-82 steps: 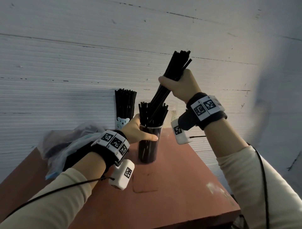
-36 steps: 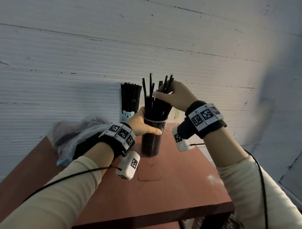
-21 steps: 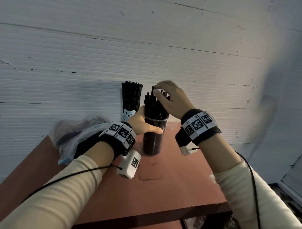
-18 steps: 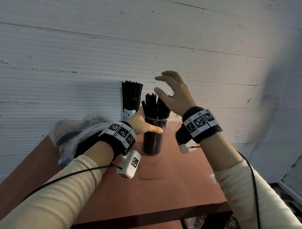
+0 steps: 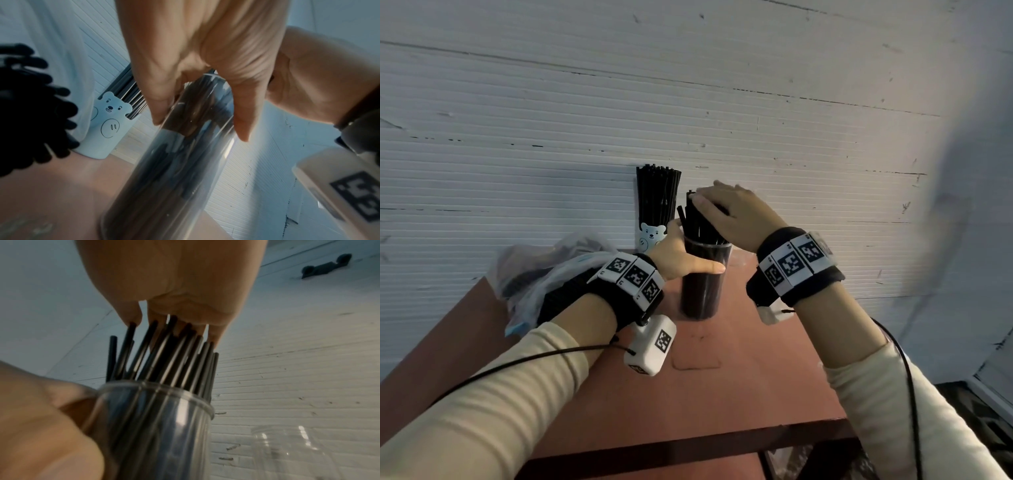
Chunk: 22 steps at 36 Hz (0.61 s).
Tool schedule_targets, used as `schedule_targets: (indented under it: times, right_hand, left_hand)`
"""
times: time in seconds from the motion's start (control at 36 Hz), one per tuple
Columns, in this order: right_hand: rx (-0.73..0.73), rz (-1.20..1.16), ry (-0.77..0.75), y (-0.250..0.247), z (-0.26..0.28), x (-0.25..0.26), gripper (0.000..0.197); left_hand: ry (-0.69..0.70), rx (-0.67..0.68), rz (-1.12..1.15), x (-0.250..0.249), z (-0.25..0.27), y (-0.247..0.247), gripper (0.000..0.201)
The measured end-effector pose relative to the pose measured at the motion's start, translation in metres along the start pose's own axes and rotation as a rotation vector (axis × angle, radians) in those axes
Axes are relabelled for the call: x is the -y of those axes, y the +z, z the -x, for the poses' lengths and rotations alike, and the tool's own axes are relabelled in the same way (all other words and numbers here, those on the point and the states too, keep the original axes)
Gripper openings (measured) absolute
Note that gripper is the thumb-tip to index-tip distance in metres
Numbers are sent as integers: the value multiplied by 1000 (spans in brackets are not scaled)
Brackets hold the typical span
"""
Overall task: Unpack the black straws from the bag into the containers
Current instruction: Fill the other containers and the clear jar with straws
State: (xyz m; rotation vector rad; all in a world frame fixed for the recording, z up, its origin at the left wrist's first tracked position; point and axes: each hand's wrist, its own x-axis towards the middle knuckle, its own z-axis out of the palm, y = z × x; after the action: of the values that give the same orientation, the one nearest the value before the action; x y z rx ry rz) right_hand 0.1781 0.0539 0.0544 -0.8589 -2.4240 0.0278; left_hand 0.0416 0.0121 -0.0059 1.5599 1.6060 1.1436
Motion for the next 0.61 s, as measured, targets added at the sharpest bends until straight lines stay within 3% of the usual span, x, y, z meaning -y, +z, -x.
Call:
schedule_targets:
  times: [0.11, 0.17, 0.25, 0.31, 0.36, 0.44, 0.53, 0.61]
  right_hand:
    - [-131, -12, -41, 3, 4, 7, 42]
    - [-252, -53, -88, 6, 7, 15, 41]
    - [-372, -82, -152, 12, 10, 31, 34]
    - [-405, -89, -174, 18, 12, 44, 26]
    - [-406, -89, -208, 27, 14, 57, 18]
    - [-294, -126, -210, 44, 13, 75, 15]
    - [-96, -172, -154, 64, 11, 89, 17]
    - [162, -164, -92, 83, 8, 103, 22]
  left_hand:
    - [-54, 50, -31, 0, 10, -10, 127]
    - [-64, 31, -121, 3, 17, -20, 128]
    - [1, -92, -198, 3, 32, -43, 91]
    - [35, -160, -278, 2, 45, -62, 57]
    - [41, -205, -331, 4, 57, -83, 37]
    - [22, -252, -403, 9, 76, -110, 19]
    - [-25, -190, -494, 21, 89, -131, 37]
    - [-14, -76, -554, 38, 95, -145, 28]
